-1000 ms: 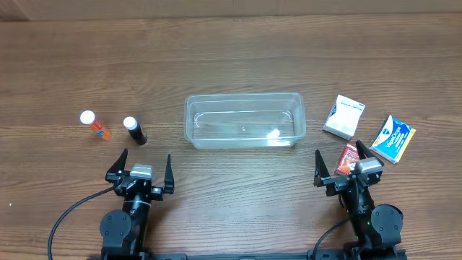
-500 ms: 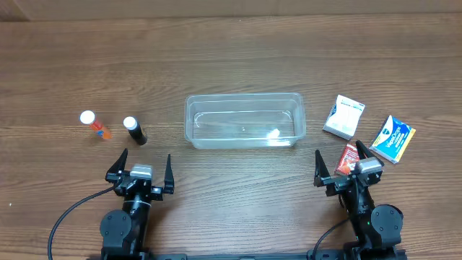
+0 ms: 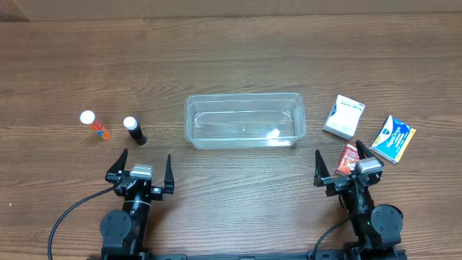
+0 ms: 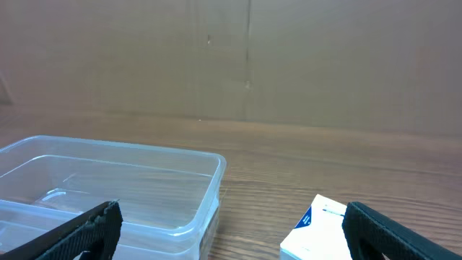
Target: Pack container
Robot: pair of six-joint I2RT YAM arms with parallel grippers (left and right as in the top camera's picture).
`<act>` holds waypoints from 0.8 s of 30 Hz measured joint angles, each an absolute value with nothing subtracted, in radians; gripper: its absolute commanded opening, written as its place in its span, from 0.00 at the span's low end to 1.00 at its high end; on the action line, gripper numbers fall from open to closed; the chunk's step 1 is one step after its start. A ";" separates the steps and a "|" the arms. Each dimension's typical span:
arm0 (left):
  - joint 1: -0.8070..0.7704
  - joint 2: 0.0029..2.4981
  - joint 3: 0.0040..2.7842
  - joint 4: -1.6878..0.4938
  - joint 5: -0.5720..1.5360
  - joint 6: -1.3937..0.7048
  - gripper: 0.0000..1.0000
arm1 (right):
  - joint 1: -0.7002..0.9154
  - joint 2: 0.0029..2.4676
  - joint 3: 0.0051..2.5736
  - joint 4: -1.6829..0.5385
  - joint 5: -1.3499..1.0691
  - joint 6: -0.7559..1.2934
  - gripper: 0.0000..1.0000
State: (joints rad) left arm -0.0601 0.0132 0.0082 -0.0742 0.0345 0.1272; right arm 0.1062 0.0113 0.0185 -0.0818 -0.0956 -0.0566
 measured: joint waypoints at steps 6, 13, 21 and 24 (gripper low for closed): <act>-0.060 0.013 0.008 -0.074 0.035 0.127 1.00 | 0.106 0.011 0.019 -0.082 -0.096 -0.057 1.00; -0.060 0.013 0.008 -0.074 0.035 0.127 1.00 | 0.106 0.011 0.019 -0.082 -0.096 -0.057 1.00; -0.060 0.013 0.008 -0.072 0.046 0.127 1.00 | 0.106 0.011 0.019 -0.082 -0.096 -0.044 1.00; -0.060 0.013 0.008 -0.067 0.054 0.126 1.00 | 0.106 0.011 0.019 -0.055 -0.096 -0.022 1.00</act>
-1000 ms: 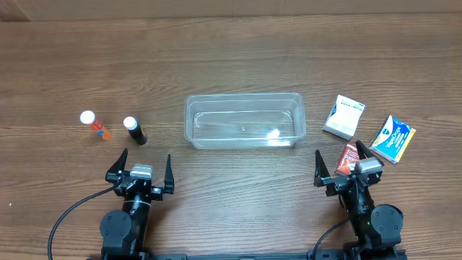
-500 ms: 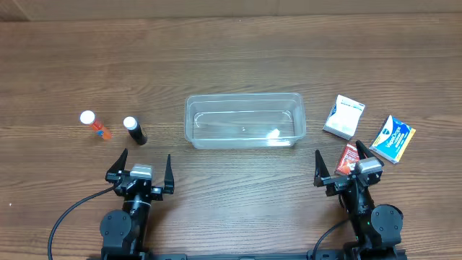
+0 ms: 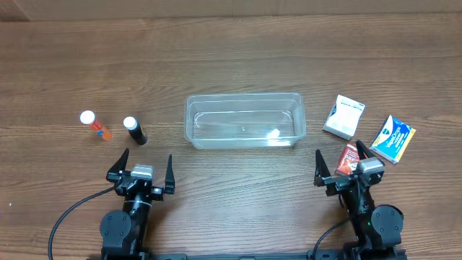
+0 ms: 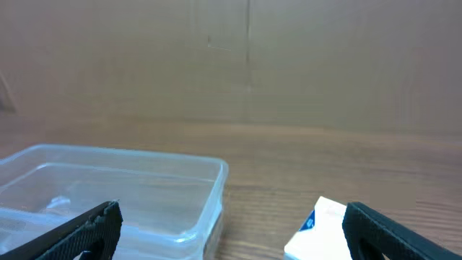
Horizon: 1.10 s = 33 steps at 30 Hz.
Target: Pack container
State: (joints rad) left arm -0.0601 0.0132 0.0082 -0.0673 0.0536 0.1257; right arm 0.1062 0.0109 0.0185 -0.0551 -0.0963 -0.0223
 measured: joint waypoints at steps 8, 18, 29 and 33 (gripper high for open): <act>-0.060 0.013 0.030 -0.086 0.069 0.018 1.00 | 0.106 0.018 0.019 -0.038 -0.089 0.024 1.00; -0.060 0.398 0.467 -0.281 0.072 -0.002 1.00 | 0.106 0.431 0.339 -0.157 -0.074 0.109 1.00; -0.060 1.037 1.114 -0.977 0.080 -0.039 1.00 | 0.106 1.035 0.933 -0.790 -0.073 0.134 1.00; -0.057 1.070 1.172 -1.027 0.079 -0.064 1.00 | 0.107 1.128 0.999 -0.869 -0.074 0.134 1.00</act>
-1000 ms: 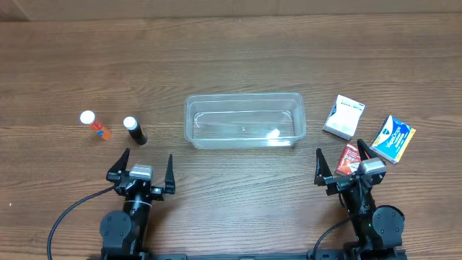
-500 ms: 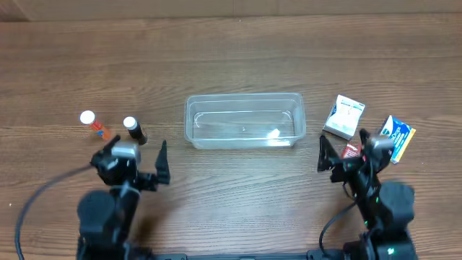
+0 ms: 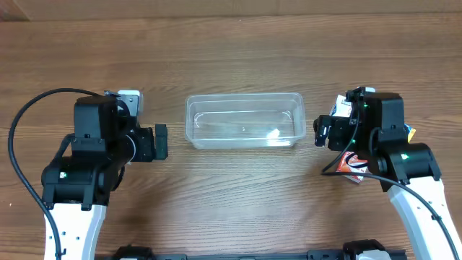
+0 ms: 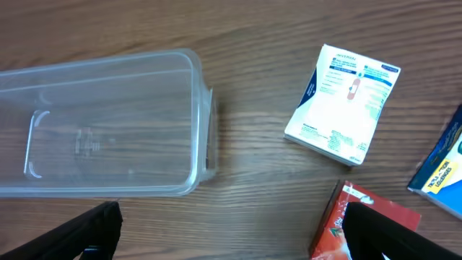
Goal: Pack container
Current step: 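Grasp the white-capped dark bottle with the left gripper and lift it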
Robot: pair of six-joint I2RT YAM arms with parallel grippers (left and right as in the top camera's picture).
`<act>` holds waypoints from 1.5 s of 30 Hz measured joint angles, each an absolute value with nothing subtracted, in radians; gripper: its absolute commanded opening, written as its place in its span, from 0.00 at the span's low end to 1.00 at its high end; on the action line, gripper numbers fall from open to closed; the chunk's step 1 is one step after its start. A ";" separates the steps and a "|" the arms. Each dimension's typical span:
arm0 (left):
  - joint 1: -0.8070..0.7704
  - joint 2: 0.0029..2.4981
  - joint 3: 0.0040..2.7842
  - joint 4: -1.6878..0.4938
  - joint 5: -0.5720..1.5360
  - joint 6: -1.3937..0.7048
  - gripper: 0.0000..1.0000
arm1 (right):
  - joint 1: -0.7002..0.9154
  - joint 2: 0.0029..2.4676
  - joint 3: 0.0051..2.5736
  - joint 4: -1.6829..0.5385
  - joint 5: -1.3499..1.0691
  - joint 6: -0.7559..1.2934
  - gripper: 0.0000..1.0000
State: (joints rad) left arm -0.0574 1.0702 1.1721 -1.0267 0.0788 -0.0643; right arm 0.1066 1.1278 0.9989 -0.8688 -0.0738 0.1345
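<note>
The clear empty container (image 3: 244, 121) lies at the table's middle; its right end (image 4: 108, 123) shows in the right wrist view. My right gripper (image 4: 231, 222) hangs open above bare wood between the container and a red box (image 4: 361, 224). A white box (image 4: 339, 105) lies beyond it and a blue box (image 4: 442, 166) at the right edge. My left gripper (image 3: 138, 143) is raised left of the container, one finger (image 3: 160, 141) sticking out wide, nothing held. The two tubes are hidden under the left arm.
Both arms now reach over the table from the near edge, with cables looping behind them. In the overhead view the red box (image 3: 351, 165) peeks out beneath the right arm, and wood surrounds the container on all sides.
Both arms have risen from their folded rest at the near edge. The left gripper now hangs left of the container, and the right one looks down at the container's right end and the boxes.
At both earlier moments the arms sat folded at the near edge, grippers open, with the tubes at the left and the boxes at the right lying untouched. Now both grippers are over the table beside the container, still open and holding nothing.
</note>
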 measured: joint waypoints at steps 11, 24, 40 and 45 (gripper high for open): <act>0.096 1.391 1.272 -1.048 0.041 -0.235 1.00 | 0.106 1.131 1.002 -0.910 -0.074 0.134 1.00; 0.096 1.710 1.272 -0.904 -0.025 -0.242 0.80 | 0.106 1.131 1.002 -0.911 -0.073 0.134 1.00; 0.096 1.711 1.272 -0.894 -0.042 -0.257 0.27 | 0.106 1.131 1.003 -0.912 -0.074 0.134 1.00; 0.096 1.711 1.275 -0.899 -0.043 -0.257 0.13 | 0.106 1.131 1.003 -0.913 -0.074 0.134 1.00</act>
